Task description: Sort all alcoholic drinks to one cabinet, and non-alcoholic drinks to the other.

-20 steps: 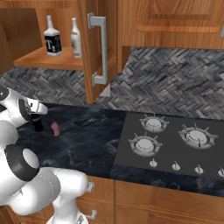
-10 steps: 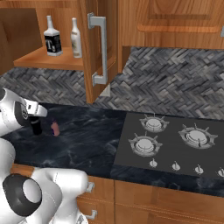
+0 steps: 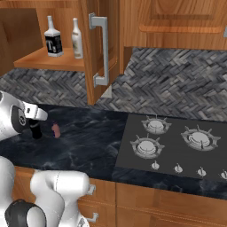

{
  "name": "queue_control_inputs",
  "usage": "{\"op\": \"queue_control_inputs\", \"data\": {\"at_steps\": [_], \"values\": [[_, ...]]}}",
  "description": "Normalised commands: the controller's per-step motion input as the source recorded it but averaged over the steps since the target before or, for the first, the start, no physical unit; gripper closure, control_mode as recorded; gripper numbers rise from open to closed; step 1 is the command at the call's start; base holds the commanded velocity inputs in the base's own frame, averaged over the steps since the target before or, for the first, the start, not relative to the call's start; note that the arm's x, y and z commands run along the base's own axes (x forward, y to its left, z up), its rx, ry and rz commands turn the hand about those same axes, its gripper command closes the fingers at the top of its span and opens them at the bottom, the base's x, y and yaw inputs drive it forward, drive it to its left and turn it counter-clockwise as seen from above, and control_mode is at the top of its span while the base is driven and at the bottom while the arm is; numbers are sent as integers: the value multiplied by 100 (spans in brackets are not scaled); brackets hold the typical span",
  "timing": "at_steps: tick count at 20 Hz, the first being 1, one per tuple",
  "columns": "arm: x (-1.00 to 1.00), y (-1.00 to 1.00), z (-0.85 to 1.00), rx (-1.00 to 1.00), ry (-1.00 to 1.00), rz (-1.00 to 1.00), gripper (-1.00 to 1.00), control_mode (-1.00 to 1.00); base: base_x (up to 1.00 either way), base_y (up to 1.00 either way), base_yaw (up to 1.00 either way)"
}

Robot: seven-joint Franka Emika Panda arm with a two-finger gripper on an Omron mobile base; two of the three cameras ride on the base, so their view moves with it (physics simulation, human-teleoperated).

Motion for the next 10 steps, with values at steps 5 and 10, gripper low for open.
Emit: {"op": "queue_control_inputs", "data": {"at_steps": [5, 10], "values": [[0, 0, 0, 0, 1, 0, 100, -100, 0, 0, 0], [-27, -4, 0, 0, -1, -5, 100, -100, 0, 0, 0]]}}
